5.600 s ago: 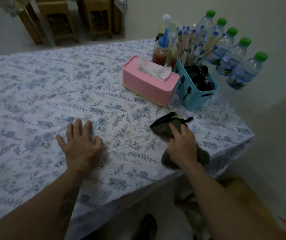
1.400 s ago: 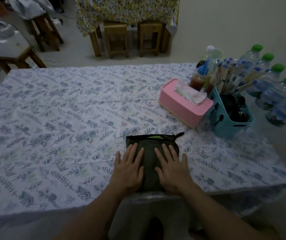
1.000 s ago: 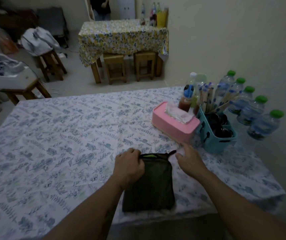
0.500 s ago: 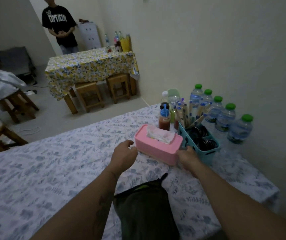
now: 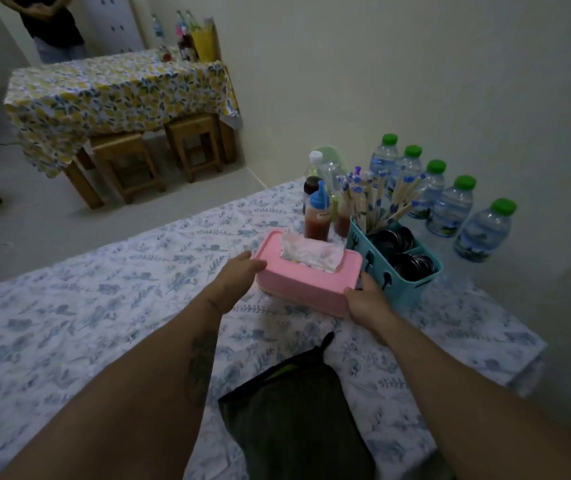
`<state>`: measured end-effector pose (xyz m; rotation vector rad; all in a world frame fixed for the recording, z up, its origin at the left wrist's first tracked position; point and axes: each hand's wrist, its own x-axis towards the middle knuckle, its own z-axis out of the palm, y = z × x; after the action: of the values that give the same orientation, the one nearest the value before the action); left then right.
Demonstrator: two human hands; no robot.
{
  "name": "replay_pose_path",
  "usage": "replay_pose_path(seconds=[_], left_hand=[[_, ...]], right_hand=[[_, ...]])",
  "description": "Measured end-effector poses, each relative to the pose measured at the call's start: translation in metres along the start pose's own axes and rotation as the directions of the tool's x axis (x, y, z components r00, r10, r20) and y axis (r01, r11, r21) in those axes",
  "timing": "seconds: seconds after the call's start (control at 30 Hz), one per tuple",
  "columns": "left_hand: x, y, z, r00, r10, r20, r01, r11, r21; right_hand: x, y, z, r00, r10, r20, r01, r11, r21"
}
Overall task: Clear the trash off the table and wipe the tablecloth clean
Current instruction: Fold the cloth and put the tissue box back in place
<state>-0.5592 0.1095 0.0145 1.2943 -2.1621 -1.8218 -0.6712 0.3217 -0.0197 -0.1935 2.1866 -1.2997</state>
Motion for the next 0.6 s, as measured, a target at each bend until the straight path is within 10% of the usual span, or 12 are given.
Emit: replay_pose_path(seconds=[0.6], left_hand=[[-0.138, -0.108, -0.183, 0.88, -0.192, -0.434, 0.017, 0.927, -0.376]], right_hand=[[-0.069, -0.083, 0.172, 0.948, -0.057, 0.312, 0.11, 0.981, -0.157]])
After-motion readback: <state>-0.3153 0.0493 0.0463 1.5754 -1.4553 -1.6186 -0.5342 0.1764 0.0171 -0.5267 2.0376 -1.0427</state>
